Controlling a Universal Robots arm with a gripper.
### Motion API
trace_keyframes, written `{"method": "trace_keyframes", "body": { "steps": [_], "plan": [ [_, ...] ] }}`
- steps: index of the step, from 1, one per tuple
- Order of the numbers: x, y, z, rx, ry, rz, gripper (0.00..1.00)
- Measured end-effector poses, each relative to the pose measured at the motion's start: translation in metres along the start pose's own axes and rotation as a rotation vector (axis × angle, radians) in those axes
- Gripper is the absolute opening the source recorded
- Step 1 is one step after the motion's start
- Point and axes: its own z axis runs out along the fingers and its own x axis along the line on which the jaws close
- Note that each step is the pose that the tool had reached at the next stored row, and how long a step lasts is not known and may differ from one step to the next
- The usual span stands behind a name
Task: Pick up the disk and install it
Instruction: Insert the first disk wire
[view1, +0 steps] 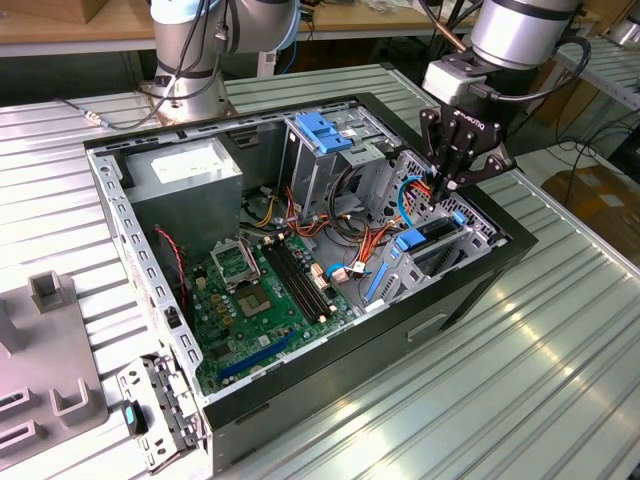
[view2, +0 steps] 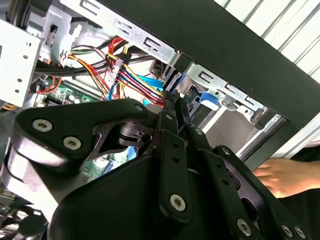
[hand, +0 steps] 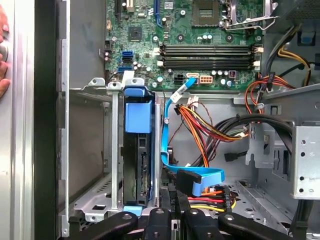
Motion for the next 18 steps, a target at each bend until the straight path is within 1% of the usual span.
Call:
{"method": "trace_keyframes", "body": {
  "steps": [2, 3, 16, 18],
  "plan": [
    [0.0, 0.0, 0.0001, -0.0021, 0.0004, 0.026, 0.17],
    [0.0, 0.0, 0.0001, -0.0024, 0.0006, 0.03, 0.17],
    [0.0, 0.0, 0.0003, -0.0025, 0.0004, 0.03, 0.17],
    [0.0024, 0.0001, 0.0005, -0.0025, -0.0003, 0.03, 0.17]
  ]
}}
